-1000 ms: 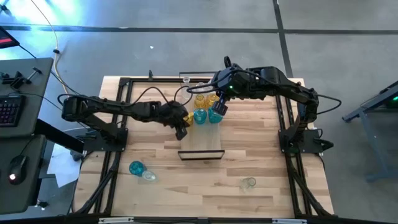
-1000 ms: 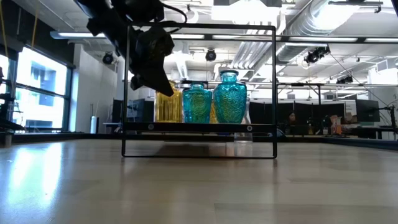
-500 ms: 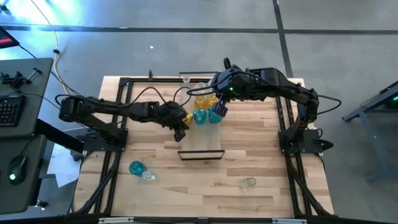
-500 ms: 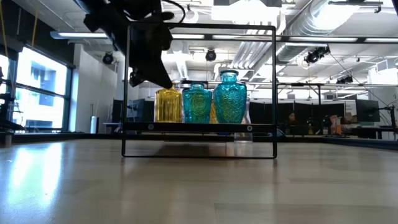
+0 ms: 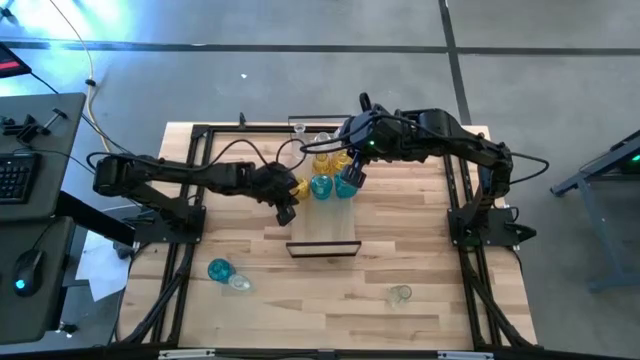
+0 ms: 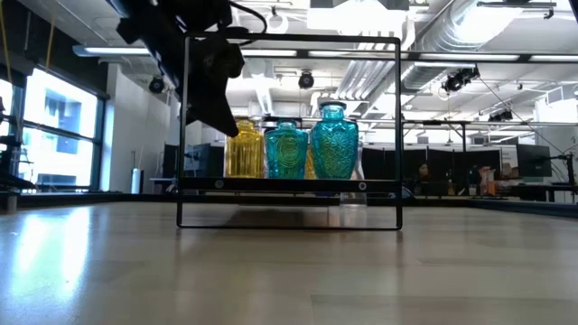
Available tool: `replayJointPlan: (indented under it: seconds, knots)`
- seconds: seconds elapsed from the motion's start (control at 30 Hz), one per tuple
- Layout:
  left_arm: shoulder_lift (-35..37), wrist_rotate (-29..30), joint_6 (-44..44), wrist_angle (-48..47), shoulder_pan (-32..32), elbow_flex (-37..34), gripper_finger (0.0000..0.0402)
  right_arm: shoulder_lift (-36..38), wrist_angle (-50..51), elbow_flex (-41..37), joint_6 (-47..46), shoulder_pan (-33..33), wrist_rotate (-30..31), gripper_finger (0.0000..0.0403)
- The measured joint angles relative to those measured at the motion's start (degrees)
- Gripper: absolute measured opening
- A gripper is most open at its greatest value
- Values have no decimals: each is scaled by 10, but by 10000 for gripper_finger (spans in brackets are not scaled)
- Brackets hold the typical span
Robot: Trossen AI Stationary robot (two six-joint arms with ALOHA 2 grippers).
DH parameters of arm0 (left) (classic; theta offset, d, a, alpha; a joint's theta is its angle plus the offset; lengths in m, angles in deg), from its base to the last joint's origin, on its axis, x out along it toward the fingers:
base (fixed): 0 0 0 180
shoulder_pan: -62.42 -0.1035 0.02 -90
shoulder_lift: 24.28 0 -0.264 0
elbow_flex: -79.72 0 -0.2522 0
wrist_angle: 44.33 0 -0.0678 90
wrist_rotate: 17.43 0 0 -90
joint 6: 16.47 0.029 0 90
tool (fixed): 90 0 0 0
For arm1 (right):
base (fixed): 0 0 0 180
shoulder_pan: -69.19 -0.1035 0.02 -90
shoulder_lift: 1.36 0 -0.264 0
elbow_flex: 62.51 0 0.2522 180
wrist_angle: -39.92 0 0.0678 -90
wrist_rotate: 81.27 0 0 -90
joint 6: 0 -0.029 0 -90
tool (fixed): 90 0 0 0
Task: Sort vases onto shelf
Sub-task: Move the bottom yellow flower vase to the center of the shelf aligned with the other yellow flower vase
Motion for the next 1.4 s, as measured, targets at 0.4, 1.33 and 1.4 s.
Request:
replayJointPlan:
  seconds: [0.4,1.33,1.4]
  knots:
    - [0,3,29,0,-43,0,0,0,0,0,-4,-5,0,0]
    - [0,-3,-7,-18,-62,0,0,0,0,0,-4,-8,0,0]
    - [0,-4,-7,-16,-53,0,0,0,0,0,-4,-8,0,0]
